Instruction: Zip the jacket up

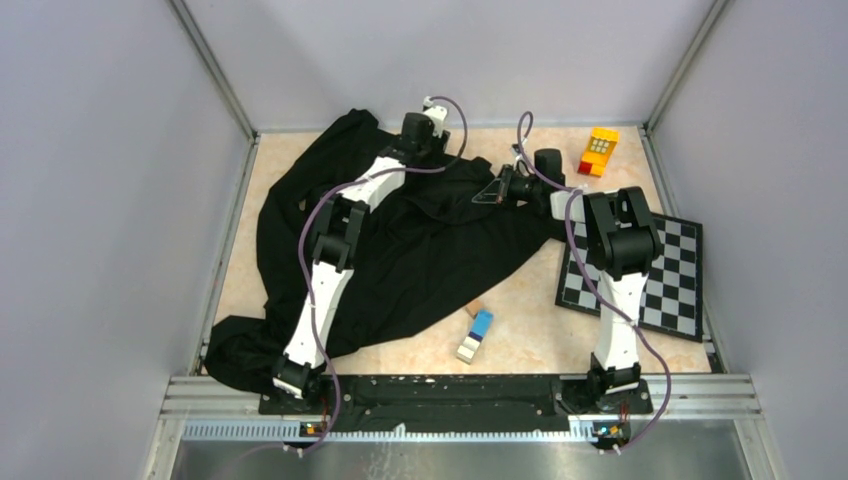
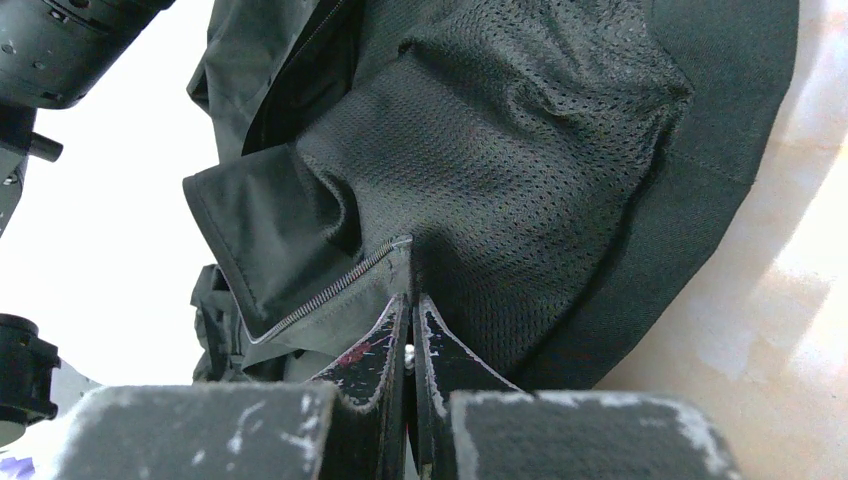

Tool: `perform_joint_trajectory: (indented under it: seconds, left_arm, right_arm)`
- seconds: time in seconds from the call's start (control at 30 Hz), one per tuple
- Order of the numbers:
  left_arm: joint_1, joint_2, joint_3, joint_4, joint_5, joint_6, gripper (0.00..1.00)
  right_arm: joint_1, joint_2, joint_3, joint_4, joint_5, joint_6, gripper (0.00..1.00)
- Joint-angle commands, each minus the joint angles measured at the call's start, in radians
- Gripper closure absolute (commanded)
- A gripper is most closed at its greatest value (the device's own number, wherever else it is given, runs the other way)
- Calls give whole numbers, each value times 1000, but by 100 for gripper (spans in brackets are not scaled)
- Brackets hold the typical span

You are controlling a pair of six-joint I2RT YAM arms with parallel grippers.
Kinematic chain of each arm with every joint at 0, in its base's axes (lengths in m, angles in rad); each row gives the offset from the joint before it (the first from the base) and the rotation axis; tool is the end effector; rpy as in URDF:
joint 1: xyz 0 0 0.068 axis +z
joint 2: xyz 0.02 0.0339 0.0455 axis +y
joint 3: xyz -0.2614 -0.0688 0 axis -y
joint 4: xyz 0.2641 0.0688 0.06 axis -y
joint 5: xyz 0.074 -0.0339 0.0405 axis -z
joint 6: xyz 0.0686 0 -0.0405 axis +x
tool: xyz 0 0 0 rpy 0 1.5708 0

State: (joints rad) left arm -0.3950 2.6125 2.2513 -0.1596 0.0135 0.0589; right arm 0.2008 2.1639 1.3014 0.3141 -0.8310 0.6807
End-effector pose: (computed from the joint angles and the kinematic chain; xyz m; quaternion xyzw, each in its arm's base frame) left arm 0.5882 -0.2462 0.1373 0.1980 0.8424 -0.0896 0.4932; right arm 0.4662 0.1466 0.1060 -0.0022 0.8220 0.5094 0.2546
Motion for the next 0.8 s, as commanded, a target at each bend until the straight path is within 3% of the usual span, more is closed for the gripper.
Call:
perform_joint_trajectory:
  seconds: [0.0, 0.23, 0.53, 0.7, 0.77]
  left_arm:
    - [4, 4, 47, 73, -72, 0, 41]
    - [4, 29, 71, 72, -62, 11, 48]
    - [4, 44, 76, 50, -23, 21, 31]
    - [6, 53, 81, 47, -63, 33, 48]
    - [8, 45, 82, 50, -61, 39, 61]
  right_arm:
    - [11, -67, 22, 44, -25, -12, 100]
    - [18, -68, 30, 46, -31, -9, 100]
    - [25, -56, 34, 65, -40, 5, 100]
    - [27, -56, 29, 79, -45, 14, 100]
    - [28, -56, 35, 75, -42, 12, 100]
